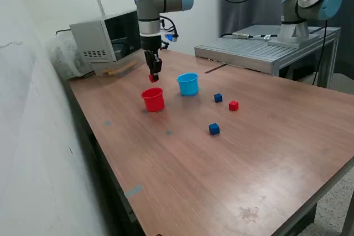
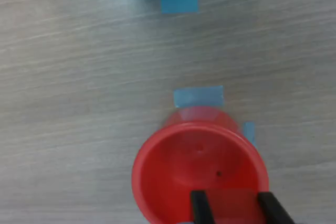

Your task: Place red objects in the red bin, and blue objects in the blue bin.

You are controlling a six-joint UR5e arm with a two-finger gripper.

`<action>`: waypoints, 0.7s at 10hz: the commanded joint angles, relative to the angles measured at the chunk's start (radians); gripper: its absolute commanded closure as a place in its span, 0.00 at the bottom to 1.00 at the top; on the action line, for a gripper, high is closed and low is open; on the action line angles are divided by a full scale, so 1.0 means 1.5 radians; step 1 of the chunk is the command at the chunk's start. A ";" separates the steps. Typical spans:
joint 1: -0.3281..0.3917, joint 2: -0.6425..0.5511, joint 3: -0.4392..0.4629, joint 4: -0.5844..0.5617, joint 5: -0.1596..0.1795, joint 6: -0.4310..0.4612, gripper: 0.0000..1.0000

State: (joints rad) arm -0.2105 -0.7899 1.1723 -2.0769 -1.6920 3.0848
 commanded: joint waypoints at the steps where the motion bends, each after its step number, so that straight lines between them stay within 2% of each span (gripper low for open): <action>1: -0.003 0.023 -0.012 0.000 0.000 0.000 1.00; 7: -0.002 0.049 -0.023 -0.002 0.000 0.000 1.00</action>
State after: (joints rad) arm -0.2137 -0.7325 1.1429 -2.0785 -1.6920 3.0849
